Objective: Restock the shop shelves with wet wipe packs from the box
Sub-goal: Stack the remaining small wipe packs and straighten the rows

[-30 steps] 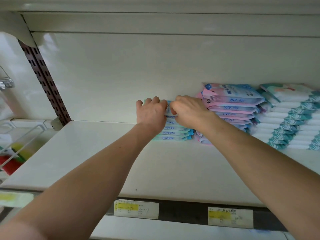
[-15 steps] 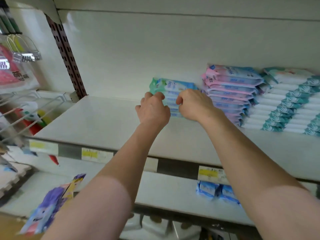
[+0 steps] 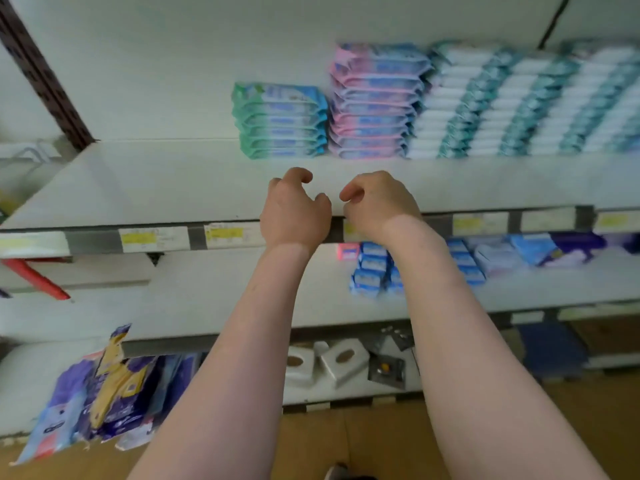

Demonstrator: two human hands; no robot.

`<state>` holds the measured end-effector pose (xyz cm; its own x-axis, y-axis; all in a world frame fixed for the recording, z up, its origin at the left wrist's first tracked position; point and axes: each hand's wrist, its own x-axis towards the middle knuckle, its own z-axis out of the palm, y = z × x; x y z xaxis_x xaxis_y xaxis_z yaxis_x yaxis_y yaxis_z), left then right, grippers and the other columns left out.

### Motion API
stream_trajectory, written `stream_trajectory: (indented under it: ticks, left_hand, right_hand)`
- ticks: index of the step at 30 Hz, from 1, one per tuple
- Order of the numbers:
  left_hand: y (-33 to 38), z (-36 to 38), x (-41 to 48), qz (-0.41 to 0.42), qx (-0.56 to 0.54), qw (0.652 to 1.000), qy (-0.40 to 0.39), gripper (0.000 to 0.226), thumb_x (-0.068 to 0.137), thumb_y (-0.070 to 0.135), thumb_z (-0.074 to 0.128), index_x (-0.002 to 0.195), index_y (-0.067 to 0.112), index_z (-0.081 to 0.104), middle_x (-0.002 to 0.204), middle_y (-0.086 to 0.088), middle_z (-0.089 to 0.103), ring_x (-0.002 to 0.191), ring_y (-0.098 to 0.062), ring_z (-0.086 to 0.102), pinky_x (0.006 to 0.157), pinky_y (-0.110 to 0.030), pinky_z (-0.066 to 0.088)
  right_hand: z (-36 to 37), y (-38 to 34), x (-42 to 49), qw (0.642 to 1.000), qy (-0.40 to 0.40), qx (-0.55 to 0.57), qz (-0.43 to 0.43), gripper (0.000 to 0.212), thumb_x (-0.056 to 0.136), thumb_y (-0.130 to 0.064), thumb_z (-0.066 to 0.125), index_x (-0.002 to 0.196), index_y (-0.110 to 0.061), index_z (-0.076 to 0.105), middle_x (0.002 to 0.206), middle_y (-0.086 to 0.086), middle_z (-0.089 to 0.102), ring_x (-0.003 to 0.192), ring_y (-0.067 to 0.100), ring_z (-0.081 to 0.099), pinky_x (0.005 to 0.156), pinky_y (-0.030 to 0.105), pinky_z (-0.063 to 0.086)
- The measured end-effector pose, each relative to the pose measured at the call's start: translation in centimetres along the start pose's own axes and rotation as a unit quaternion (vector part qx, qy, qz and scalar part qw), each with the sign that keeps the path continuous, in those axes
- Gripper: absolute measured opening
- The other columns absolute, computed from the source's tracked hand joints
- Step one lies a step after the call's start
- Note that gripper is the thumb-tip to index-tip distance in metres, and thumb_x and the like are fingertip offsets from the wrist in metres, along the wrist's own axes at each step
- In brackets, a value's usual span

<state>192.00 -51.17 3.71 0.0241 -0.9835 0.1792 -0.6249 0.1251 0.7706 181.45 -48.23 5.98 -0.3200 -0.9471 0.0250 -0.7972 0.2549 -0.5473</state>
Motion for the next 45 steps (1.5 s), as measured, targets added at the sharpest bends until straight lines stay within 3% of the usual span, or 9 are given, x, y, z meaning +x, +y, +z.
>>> stream_trajectory:
  ticks: [5,14,18,23,30,34,38,42,45]
  left_hand:
    - [-0.9,0.8,-4.7,0.014,-0.01,0.995,-0.098,0.035,0.086,0.021,0.056,0.121,0.023,0.057,0.121,-0.005,0.058,0.102,-0.025,0.06,0.087,-0.031,0.048]
    - [-2.3,0.3,-17.2,0.107,-0.01,0.958,-0.267,0.038,0.087,0.021,0.057,0.125,0.02,0.055,0.125,-0.008,0.056,0.112,-0.025,0.055,0.09,-0.029,0.04]
    - [-1.4,-0.2,-21.6,0.137,-0.006,0.942,-0.305,0.038,0.089,0.022,0.055,0.127,0.021,0.054,0.128,-0.008,0.054,0.109,-0.024,0.056,0.086,-0.028,0.039]
    - [0.1,0.6,-28.2,0.19,0.007,0.912,-0.363,0.04,0.086,0.022,0.055,0.126,0.021,0.055,0.123,-0.007,0.057,0.109,-0.026,0.057,0.093,-0.039,0.047]
    - [3.4,4.4,-39.1,0.259,0.03,0.858,-0.442,0.042,0.088,0.023,0.057,0.13,0.024,0.051,0.128,-0.003,0.055,0.109,-0.023,0.057,0.09,-0.037,0.049]
    - [5.5,7.3,-48.1,0.312,0.056,0.813,-0.489,0.04,0.091,0.024,0.059,0.131,0.024,0.051,0.128,-0.001,0.055,0.109,-0.02,0.057,0.086,-0.031,0.049]
    - [6.6,10.5,-57.3,0.377,0.104,0.737,-0.551,0.039,0.087,0.027,0.061,0.126,0.024,0.054,0.122,-0.004,0.056,0.105,-0.025,0.06,0.089,-0.042,0.052]
    - [6.8,13.9,-66.5,0.427,0.137,0.671,-0.591,0.037,0.09,0.031,0.062,0.125,0.022,0.055,0.121,-0.002,0.055,0.104,-0.023,0.059,0.086,-0.038,0.054]
    - [6.3,16.5,-72.7,0.46,0.17,0.613,-0.62,0.036,0.091,0.026,0.057,0.126,0.02,0.054,0.123,-0.004,0.056,0.105,-0.024,0.059,0.084,-0.037,0.053]
  right_hand:
    - [0.9,2.4,-7.0,0.996,0.026,-0.007,0.089,0.025,0.088,-0.018,0.053,0.107,-0.025,0.068,0.115,0.005,0.066,0.108,0.027,0.059,0.092,0.033,0.049]
    - [1.8,5.3,-22.2,0.966,0.067,0.008,0.249,0.023,0.09,-0.016,0.053,0.103,-0.03,0.065,0.116,0.0,0.064,0.109,0.022,0.058,0.094,0.036,0.048]
    - [1.3,6.6,-27.6,0.95,0.092,0.023,0.298,0.021,0.09,-0.017,0.054,0.102,-0.029,0.066,0.113,0.0,0.065,0.105,0.022,0.06,0.09,0.039,0.051]
    - [0.8,9.4,-34.3,0.928,0.124,0.045,0.348,0.023,0.092,-0.017,0.055,0.107,-0.03,0.067,0.114,0.0,0.065,0.103,0.022,0.06,0.089,0.041,0.052]
    - [-1.1,15.9,-44.6,0.882,0.175,0.073,0.431,0.025,0.094,-0.015,0.054,0.114,-0.025,0.065,0.108,-0.002,0.063,0.093,0.016,0.056,0.077,0.028,0.047]
    - [-2.2,21.1,-52.2,0.837,0.197,0.082,0.504,0.024,0.092,-0.016,0.055,0.109,-0.027,0.068,0.109,0.0,0.066,0.099,0.021,0.059,0.08,0.027,0.047]
    - [-2.6,26.4,-60.0,0.795,0.21,0.101,0.561,0.023,0.091,-0.016,0.054,0.105,-0.026,0.069,0.109,0.001,0.067,0.102,0.023,0.06,0.083,0.03,0.048]
    - [-2.0,31.7,-67.0,0.76,0.207,0.13,0.602,0.022,0.092,-0.017,0.053,0.106,-0.024,0.069,0.111,0.003,0.066,0.103,0.027,0.06,0.089,0.04,0.051]
    - [-1.0,35.4,-71.6,0.745,0.187,0.139,0.625,0.02,0.092,-0.018,0.053,0.102,-0.024,0.069,0.11,0.008,0.066,0.105,0.031,0.059,0.083,0.034,0.048]
